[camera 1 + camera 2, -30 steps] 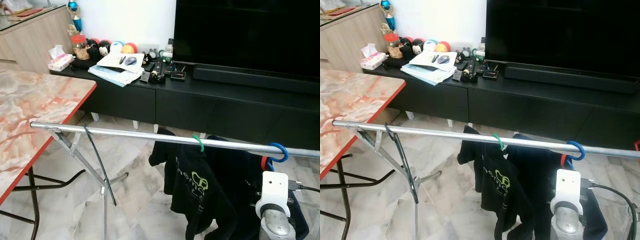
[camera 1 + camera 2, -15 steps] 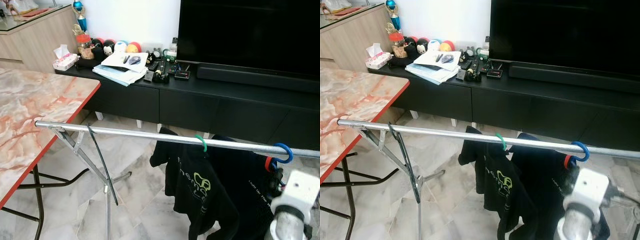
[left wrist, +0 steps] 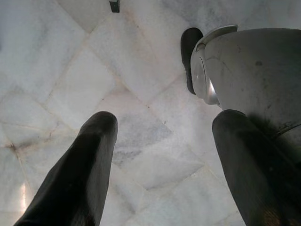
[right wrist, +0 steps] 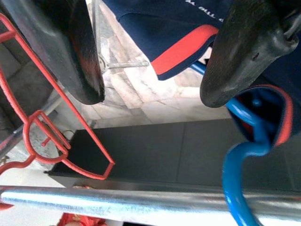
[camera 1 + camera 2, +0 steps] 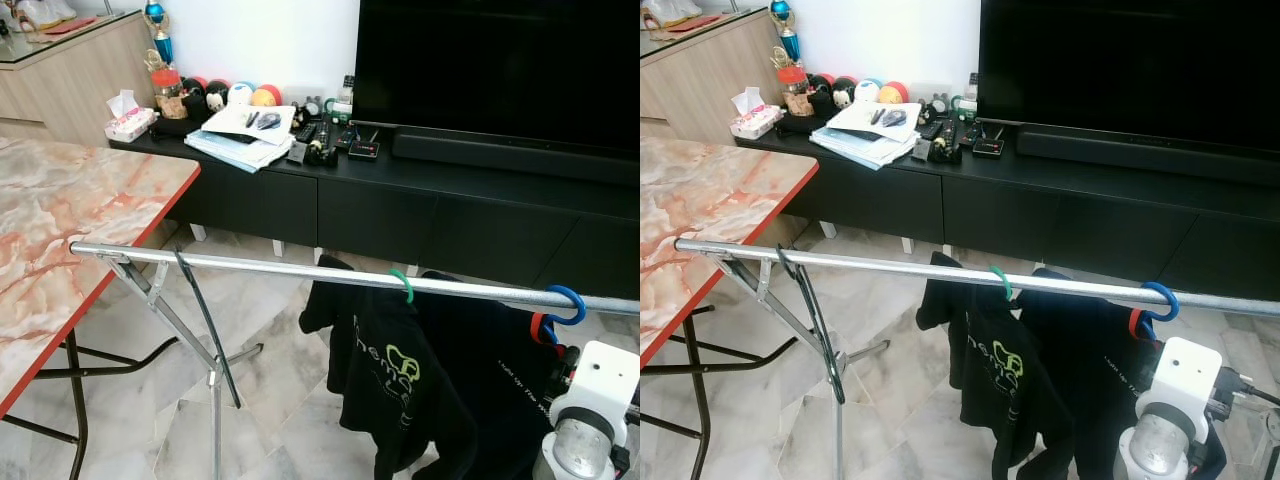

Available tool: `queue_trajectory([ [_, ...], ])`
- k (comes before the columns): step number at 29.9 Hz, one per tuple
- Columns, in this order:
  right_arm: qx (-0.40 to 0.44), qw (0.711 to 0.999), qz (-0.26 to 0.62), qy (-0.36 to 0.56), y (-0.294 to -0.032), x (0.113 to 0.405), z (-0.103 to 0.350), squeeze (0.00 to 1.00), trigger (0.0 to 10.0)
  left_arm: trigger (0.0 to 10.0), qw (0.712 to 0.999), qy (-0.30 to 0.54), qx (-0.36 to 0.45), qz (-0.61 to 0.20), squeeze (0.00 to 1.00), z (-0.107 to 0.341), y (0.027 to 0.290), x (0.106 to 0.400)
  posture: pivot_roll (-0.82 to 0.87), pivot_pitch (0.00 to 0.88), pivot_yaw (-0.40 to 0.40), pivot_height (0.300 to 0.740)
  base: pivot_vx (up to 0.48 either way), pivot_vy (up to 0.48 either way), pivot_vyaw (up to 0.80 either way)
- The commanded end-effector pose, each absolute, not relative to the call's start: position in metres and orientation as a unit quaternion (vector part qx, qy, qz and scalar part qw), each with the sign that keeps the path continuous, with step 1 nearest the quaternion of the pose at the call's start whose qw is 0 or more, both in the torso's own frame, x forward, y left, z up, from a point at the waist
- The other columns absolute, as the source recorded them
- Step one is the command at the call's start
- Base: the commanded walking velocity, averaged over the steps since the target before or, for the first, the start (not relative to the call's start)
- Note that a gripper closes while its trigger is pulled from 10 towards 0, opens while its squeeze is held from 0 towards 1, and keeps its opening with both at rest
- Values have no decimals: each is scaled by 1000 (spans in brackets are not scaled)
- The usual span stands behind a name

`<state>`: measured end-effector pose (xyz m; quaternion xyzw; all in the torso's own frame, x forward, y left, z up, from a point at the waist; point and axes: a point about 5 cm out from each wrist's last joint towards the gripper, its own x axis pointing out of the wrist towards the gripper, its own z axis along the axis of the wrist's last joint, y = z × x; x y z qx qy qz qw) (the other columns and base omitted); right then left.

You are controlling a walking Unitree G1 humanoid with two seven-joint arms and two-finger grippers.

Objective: Hang hanger

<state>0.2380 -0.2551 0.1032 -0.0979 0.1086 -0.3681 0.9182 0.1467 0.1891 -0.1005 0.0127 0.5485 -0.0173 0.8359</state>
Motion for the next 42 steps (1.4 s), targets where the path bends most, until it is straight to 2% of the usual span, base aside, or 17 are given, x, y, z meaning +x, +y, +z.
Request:
queue_trajectory([
  [1, -102, 911, -384, 112, -259, 238, 104, 0, 10000, 10000, 850, 522, -21, -72, 0, -96, 161, 161, -15, 109, 23, 740, 0, 0, 0],
  [7, -105, 902, -401, 119, -263, 239, 104, 0, 10000, 10000, 849, 523, -22, -73, 0, -96, 161, 161, -13, 110, 23, 740, 0, 0, 0],
  [15, -88, 915, -356, 166, -255, 245, 88, 0, 10000, 10000, 848, 524, -23, -75, 0, -97, 162, 160, -13, 108, 25, 740, 0, 0, 0],
  [24, -84, 921, -344, 165, -251, 249, 88, 0, 10000, 10000, 847, 525, -22, -73, 0, -97, 163, 159, -9, 106, 23, 740, 0, 0, 0],
  [32, -79, 933, -293, 195, -243, 254, 77, 0, 10000, 10000, 847, 525, -20, -76, 0, -97, 163, 159, -10, 100, 22, 740, 0, 0, 0],
  [37, -76, 936, -289, 188, -243, 257, 78, 0, 10000, 10000, 848, 525, -20, -76, 0, -97, 163, 158, -9, 97, 22, 740, 0, 0, 0],
  [42, -58, 955, -261, 127, -240, 269, 91, 0, 10000, 10000, 847, 525, -19, -76, 0, -97, 164, 158, -7, 94, 23, 740, 0, 0, 0],
])
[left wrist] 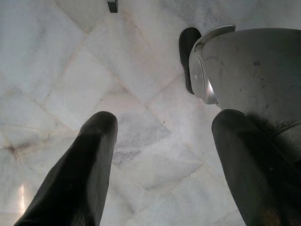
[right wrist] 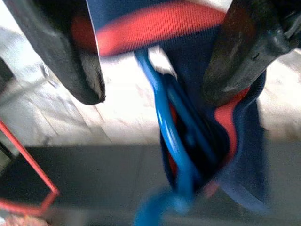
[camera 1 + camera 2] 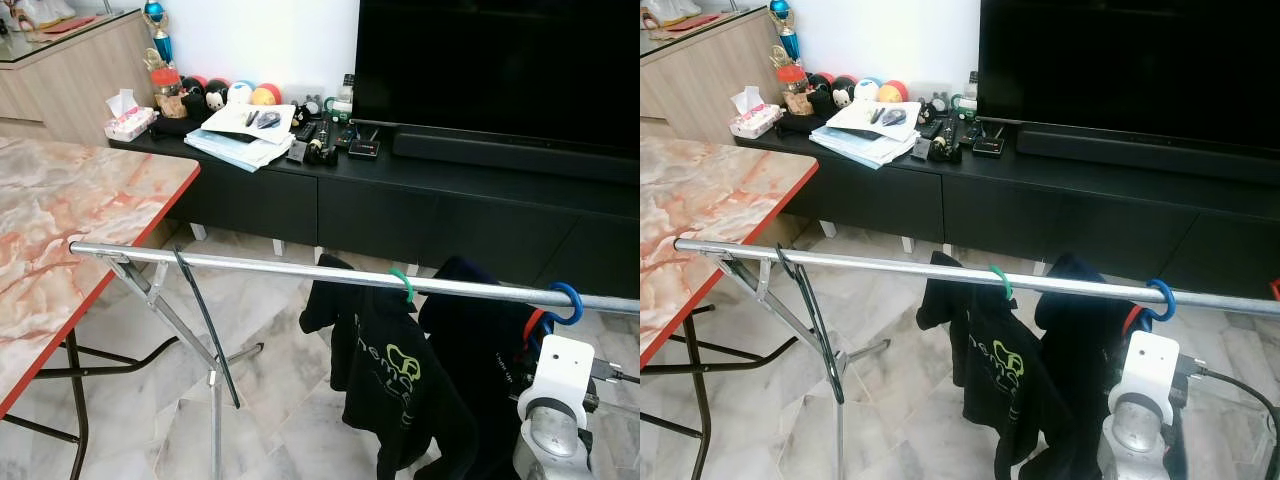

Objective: Hang hanger

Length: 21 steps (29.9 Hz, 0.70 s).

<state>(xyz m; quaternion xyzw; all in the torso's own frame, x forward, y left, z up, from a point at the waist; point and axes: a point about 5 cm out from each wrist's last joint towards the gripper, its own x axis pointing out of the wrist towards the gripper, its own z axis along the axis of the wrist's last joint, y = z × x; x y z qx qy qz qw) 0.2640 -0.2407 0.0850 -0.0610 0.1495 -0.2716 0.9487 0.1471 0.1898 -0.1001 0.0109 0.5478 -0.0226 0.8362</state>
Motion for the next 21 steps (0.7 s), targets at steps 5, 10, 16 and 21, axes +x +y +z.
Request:
queue_trajectory([
  [5, -50, 959, -253, 116, -239, 277, 93, 0, 10000, 10000, 847, 525, -18, -76, 0, -97, 164, 158, -6, 91, 26, 740, 0, 0, 0],
  [10, -33, 957, -242, 153, -239, 284, 79, 0, 10000, 10000, 848, 525, -18, -76, 0, -97, 164, 158, -5, 91, 27, 740, 0, 0, 0],
  [16, 2, 956, -244, 162, -234, 286, 71, 0, 10000, 10000, 848, 524, -16, -75, 0, -97, 165, 159, 4, 92, 32, 740, 0, 0, 0],
  [21, 5, 955, -248, 161, -232, 287, 69, 0, 10000, 10000, 848, 524, -15, -74, 0, -97, 166, 159, 6, 93, 36, 740, 0, 0, 0],
])
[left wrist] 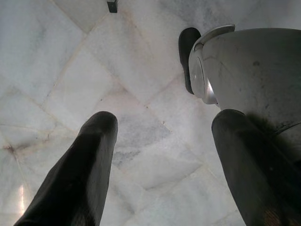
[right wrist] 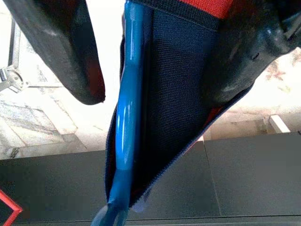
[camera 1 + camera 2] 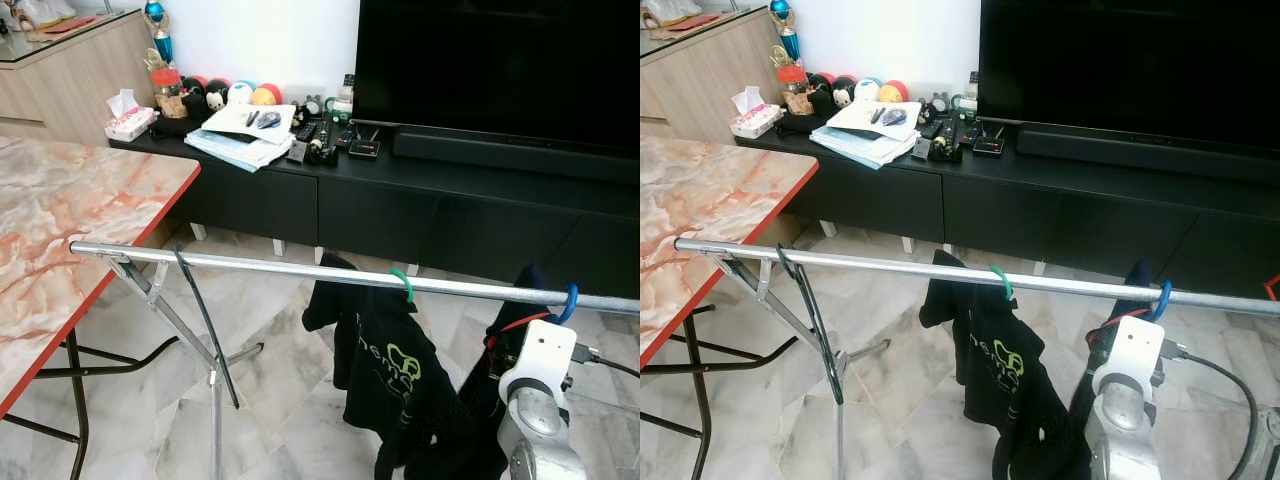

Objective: Hang hanger

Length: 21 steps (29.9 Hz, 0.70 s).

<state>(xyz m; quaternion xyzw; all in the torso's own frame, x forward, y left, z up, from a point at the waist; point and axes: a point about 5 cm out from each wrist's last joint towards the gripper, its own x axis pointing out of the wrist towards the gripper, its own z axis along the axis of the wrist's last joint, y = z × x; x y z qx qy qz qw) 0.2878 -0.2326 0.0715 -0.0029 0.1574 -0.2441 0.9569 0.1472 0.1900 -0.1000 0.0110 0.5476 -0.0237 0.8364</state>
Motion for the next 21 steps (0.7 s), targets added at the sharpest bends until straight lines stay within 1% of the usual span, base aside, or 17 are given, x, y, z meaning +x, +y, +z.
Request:
queue_trajectory([
  [1, 9, 956, -249, 152, -231, 288, 70, 0, 10000, 10000, 848, 524, -14, -74, 0, -97, 166, 159, 7, 93, 36, 740, 0, 0, 0],
  [4, 26, 961, -244, 126, -226, 289, 76, 0, 10000, 10000, 849, 524, -12, -74, 0, -97, 166, 160, 6, 92, 37, 740, 0, 0, 0],
  [9, 36, 960, -237, 147, -217, 281, 69, 0, 10000, 10000, 849, 523, -11, -74, 0, -96, 167, 160, 4, 93, 38, 740, 0, 0, 0],
  [11, 57, 954, -240, 171, -212, 273, 60, 0, 10000, 10000, 849, 523, -10, -76, 0, -96, 167, 161, 2, 93, 40, 740, 0, 0, 0],
  [15, 93, 944, -252, 191, -209, 266, 54, 0, 10000, 10000, 849, 523, -9, -78, 0, -96, 167, 161, -1, 94, 39, 740, 0, 0, 0],
  [16, 93, 944, -252, 191, -209, 266, 54, 0, 10000, 10000, 849, 523, -9, -78, 0, -96, 167, 161, -1, 94, 39, 740, 0, 0, 0],
  [17, 116, 940, -255, 195, -210, 266, 53, 0, 10000, 10000, 849, 522, -9, -78, 0, -96, 167, 161, -2, 93, 39, 740, 0, 0, 0],
  [21, 152, 934, -255, 198, -210, 270, 55, 0, 10000, 10000, 849, 522, -8, -78, 0, -96, 166, 161, -4, 93, 37, 740, 0, 0, 0],
])
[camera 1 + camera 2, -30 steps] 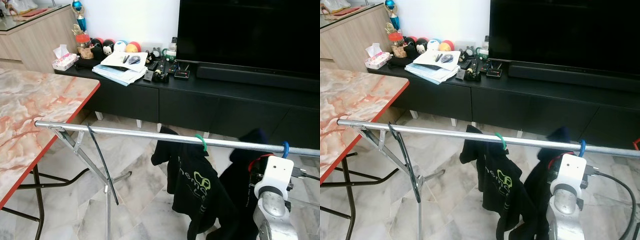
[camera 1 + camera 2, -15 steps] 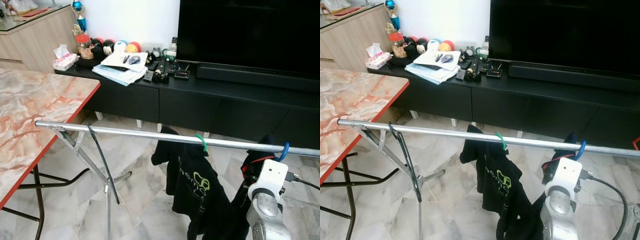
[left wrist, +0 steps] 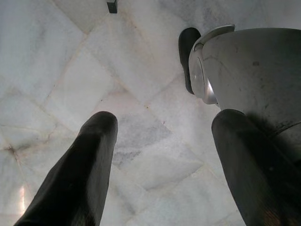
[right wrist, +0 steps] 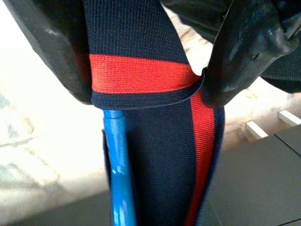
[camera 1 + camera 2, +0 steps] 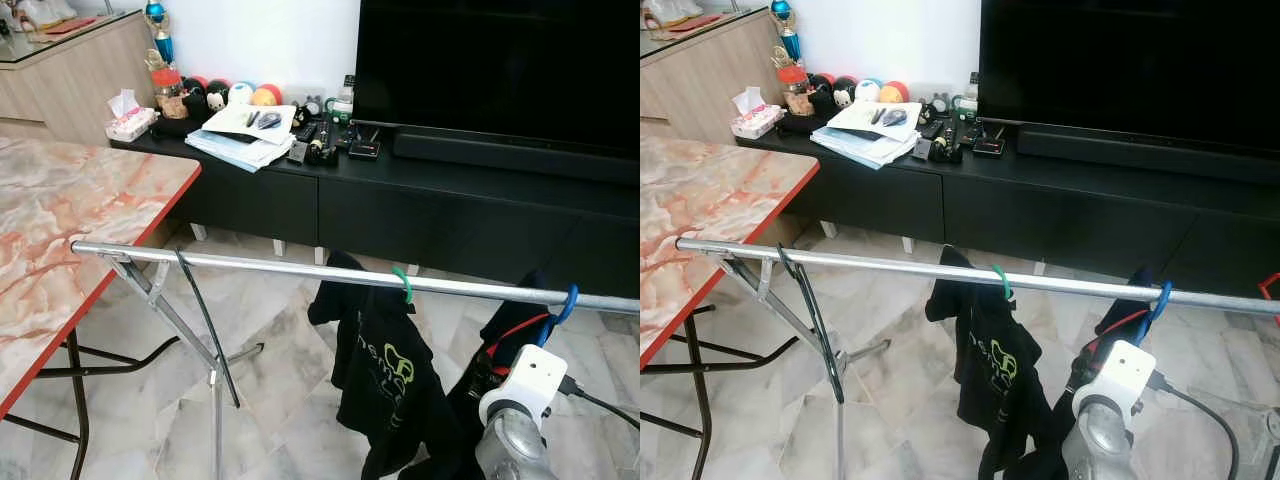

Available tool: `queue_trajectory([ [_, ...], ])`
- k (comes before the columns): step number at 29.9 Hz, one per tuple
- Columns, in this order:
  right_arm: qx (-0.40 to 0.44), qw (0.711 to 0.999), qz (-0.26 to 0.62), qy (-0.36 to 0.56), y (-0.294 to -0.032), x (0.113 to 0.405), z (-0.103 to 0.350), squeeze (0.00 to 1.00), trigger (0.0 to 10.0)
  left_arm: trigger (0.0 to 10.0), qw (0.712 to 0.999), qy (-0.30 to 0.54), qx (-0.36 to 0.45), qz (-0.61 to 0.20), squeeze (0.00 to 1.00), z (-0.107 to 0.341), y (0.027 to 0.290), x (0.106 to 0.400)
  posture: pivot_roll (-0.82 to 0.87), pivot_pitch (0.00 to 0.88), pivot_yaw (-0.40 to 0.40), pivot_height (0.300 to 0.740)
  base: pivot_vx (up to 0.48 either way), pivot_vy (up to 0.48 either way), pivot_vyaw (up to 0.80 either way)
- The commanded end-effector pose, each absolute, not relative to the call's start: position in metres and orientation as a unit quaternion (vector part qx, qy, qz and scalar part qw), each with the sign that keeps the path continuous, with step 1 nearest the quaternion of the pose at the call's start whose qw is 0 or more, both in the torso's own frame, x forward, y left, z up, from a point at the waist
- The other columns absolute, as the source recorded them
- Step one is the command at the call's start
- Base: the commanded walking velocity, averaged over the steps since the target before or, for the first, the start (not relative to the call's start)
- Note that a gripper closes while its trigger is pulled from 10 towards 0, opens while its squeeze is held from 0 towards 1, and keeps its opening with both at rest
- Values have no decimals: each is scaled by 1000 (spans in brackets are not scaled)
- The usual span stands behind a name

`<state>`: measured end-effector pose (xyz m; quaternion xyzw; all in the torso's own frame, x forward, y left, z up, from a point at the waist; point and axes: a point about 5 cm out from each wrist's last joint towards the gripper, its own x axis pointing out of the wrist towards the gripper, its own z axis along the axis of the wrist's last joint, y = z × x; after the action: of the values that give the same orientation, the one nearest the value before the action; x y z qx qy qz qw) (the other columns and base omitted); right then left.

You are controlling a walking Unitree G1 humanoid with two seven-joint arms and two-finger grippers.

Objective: Hang hanger

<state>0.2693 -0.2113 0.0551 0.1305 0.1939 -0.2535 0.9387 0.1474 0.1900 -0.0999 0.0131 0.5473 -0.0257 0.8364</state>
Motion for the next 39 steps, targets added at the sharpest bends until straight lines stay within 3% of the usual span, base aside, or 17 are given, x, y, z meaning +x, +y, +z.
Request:
queue_trajectory([
  [1, 152, 934, -255, 198, -210, 270, 55, 0, 10000, 10000, 849, 522, -8, -78, 0, -96, 166, 161, -4, 93, 37, 740, 0, 0, 0],
  [12, 218, 933, -203, 201, -207, 305, 67, 0, 10000, 10000, 850, 520, -2, -78, 0, -96, 167, 162, -5, 92, 44, 740, 0, 0, 0],
  [18, 214, 934, -208, 194, -213, 319, 73, 0, 10000, 10000, 851, 519, 1, -79, 0, -95, 167, 163, -1, 91, 48, 740, 0, 0, 0],
  [30, 205, 919, -302, 152, -241, 316, 79, 0, 10000, 10000, 851, 519, 4, -79, 0, -95, 168, 162, 6, 87, 51, 740, 0, 0, 0],
  [39, 201, 914, -307, 174, -237, 314, 70, 0, 10000, 10000, 851, 519, 3, -80, 0, -96, 168, 162, 6, 79, 48, 740, 0, 0, 0],
])
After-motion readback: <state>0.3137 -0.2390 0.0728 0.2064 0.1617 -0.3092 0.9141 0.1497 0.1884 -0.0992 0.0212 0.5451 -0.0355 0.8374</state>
